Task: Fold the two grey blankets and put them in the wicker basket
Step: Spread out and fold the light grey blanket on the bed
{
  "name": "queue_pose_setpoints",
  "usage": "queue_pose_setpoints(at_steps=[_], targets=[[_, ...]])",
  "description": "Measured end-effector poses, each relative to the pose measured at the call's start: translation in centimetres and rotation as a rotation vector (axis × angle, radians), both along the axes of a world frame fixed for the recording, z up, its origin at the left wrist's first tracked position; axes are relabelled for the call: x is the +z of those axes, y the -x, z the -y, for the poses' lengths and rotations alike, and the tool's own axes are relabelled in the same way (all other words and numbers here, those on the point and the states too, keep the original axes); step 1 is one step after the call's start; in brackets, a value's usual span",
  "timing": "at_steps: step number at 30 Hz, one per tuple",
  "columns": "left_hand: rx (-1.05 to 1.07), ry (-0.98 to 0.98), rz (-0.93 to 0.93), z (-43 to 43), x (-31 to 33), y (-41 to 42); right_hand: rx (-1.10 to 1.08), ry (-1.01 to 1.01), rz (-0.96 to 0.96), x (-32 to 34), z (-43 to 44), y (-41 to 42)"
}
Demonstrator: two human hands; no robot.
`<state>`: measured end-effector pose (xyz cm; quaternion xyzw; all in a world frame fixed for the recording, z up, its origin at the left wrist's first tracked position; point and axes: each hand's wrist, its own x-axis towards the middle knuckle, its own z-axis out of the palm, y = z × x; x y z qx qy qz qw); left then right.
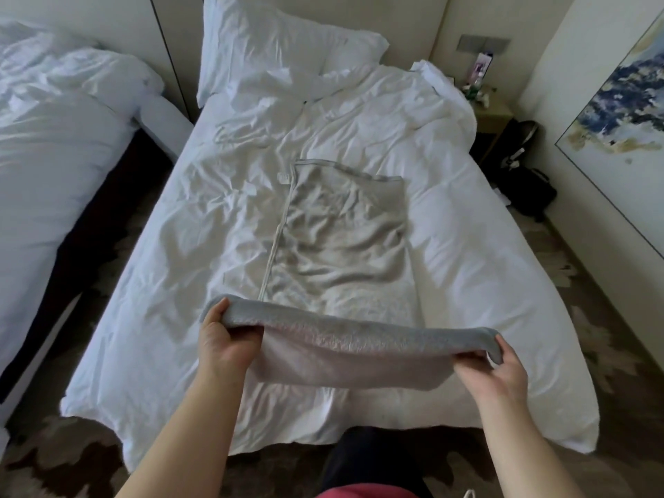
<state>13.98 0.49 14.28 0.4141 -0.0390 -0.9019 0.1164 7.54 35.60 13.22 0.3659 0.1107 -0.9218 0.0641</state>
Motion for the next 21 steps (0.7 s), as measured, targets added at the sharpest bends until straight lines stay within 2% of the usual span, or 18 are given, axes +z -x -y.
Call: queue_pose_setpoints(at_steps=[7, 11, 16, 21], targets=[[0.046, 0.089, 0.005, 2.7, -3.0, 11.6, 0.013, -0.041, 0.131, -2.6, 3.1, 13.5], [-0.032, 0.171, 0.181, 3.2, -7.8, 16.9, 0.142, -0.193, 0.246, -7.3, 4.8, 19.7], [-0.138, 0.157, 0.427, 1.5, -14.0, 19.2, 0.347, -0.378, 0.398, -13.5, 5.5, 22.2], [-0.136, 0.119, 0.479, 0.6, -16.0, 18.0, 0.381, -0.406, 0.414, -15.3, 5.2, 21.7]])
